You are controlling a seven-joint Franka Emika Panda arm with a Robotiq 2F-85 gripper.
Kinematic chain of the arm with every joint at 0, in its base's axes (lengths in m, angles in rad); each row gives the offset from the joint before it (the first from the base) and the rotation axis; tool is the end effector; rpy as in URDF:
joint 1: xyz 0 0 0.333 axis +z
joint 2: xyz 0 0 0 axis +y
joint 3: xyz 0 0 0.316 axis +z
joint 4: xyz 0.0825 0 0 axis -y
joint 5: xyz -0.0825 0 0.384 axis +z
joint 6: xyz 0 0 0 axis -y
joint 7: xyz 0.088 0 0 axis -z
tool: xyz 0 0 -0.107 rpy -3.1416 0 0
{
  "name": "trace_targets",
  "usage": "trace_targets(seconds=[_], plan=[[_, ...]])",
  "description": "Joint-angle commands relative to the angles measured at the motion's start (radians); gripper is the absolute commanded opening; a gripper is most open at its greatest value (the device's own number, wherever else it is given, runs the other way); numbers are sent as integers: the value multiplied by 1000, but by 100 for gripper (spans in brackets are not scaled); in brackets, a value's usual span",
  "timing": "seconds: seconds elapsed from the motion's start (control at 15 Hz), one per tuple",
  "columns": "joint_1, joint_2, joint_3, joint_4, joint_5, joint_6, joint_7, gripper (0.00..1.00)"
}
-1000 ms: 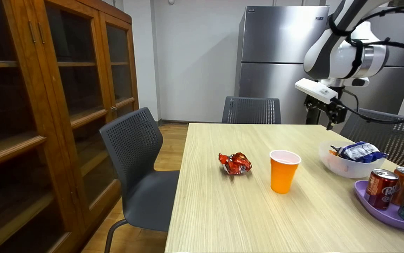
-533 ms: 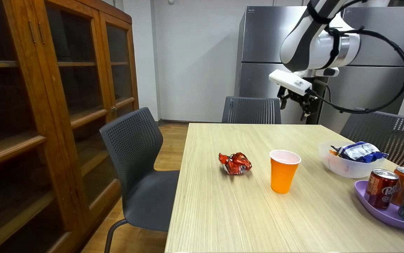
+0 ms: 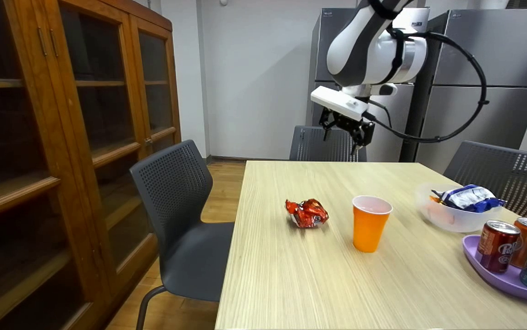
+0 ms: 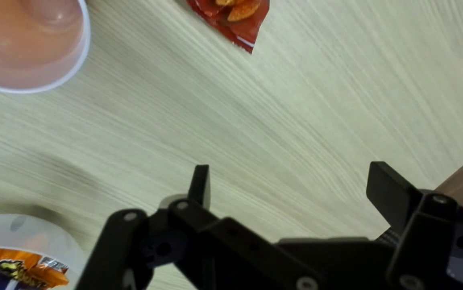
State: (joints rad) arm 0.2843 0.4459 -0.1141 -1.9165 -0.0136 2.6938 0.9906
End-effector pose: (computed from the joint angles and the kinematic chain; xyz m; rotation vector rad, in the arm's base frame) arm 0.6468 0.1172 0.2964 -2.7404 1.1421 -0.4634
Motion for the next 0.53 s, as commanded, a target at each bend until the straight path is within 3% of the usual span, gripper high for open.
trace_targets(seconds=[0.0, 0.47], plan=[[-19, 5, 74, 39, 2, -80, -105, 100], [5, 29, 117, 65, 0, -171, -151, 100]])
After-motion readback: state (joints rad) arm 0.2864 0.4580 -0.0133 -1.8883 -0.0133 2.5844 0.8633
